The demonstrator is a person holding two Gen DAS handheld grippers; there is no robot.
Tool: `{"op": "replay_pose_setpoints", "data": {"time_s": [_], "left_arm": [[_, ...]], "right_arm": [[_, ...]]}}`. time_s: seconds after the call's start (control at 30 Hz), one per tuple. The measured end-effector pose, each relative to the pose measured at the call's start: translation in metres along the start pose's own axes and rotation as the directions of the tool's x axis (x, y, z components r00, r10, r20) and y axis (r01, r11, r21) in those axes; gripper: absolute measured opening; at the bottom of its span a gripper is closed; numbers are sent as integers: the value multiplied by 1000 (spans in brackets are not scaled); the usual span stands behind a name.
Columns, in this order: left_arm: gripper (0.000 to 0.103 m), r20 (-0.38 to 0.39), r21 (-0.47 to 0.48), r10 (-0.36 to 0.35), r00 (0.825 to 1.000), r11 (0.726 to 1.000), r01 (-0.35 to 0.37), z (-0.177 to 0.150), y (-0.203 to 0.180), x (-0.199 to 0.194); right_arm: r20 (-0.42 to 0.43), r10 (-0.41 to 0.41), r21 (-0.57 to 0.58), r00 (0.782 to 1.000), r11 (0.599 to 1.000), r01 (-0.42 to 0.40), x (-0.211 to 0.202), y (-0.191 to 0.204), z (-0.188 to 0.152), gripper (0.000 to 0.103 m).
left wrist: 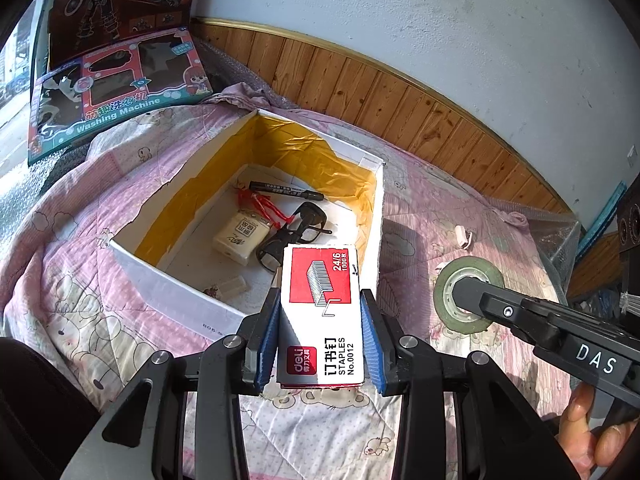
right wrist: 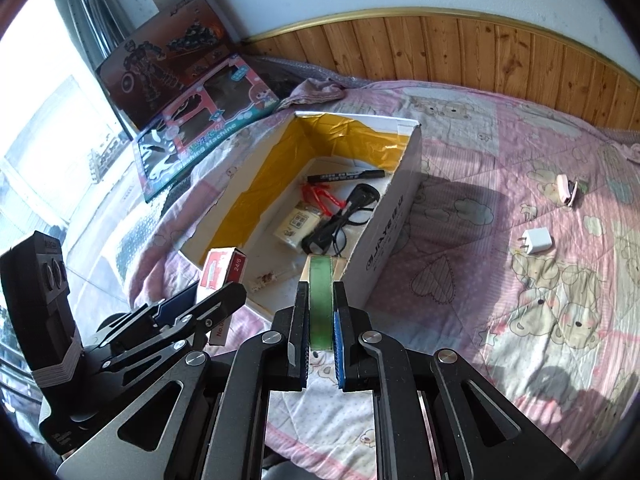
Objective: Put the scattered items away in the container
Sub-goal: 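Hold the green tape roll with right gripper while left gripper holds the staples box above the box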
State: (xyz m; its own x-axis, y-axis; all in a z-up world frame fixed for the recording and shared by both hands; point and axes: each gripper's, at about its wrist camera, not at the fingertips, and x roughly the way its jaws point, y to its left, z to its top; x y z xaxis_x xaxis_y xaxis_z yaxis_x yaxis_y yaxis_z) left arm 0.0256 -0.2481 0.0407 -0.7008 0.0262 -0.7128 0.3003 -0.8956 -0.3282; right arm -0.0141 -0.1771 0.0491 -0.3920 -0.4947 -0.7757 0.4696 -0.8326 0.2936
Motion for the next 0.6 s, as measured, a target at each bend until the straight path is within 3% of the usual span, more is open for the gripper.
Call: {"op": "replay_pose_setpoints", "data": {"time_s": [0.6], "left_arm": [[39,14,-29,55,998,998,-54,21,23,-1]], "right_arm": [[-8,12,-105,1000,994,-13,18,29,35,10]]}}
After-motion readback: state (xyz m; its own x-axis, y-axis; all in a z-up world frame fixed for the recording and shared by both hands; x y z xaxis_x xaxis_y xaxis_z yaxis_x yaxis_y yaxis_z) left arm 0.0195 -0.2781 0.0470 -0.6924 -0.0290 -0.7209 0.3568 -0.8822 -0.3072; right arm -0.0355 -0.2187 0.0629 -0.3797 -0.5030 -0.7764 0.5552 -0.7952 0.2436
